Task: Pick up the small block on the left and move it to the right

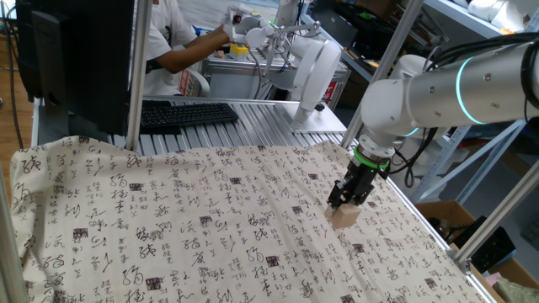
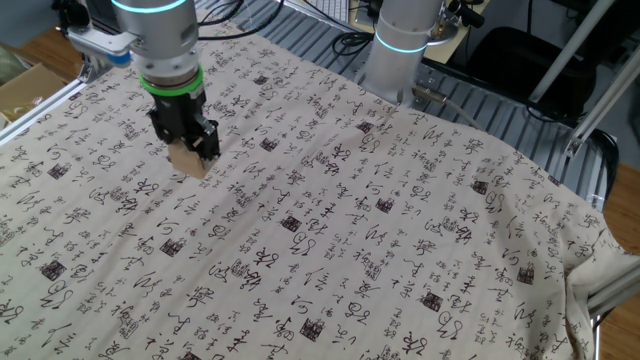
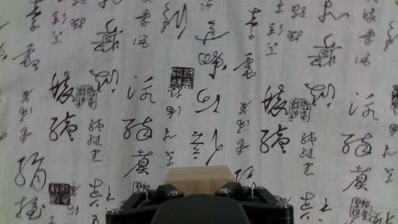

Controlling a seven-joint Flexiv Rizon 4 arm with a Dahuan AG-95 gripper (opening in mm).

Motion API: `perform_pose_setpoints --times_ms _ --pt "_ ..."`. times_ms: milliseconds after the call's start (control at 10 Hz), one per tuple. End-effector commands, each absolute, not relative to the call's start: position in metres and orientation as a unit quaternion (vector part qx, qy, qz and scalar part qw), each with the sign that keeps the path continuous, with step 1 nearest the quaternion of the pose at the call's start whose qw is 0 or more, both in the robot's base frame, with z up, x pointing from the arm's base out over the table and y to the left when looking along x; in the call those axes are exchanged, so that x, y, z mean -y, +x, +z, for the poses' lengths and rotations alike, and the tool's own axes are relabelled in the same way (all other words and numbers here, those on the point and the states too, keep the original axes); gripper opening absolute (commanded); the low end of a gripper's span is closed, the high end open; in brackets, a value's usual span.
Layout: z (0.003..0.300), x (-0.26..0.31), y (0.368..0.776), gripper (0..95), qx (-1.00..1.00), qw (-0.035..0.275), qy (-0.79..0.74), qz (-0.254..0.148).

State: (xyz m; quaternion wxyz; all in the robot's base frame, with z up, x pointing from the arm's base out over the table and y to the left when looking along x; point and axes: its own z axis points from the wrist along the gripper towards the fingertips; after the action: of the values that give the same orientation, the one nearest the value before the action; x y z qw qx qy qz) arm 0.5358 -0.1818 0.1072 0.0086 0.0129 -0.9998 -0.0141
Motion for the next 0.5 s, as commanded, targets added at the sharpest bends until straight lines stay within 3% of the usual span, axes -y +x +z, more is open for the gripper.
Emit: perform_pose_setpoints --times_ms 100,500 --pt "0.109 0.180 0.533 0.0 1.000 0.008 -0.001 -0.014" --pt "0.112 0.154 0.525 0.0 1.000 0.010 -0.020 -0.007"
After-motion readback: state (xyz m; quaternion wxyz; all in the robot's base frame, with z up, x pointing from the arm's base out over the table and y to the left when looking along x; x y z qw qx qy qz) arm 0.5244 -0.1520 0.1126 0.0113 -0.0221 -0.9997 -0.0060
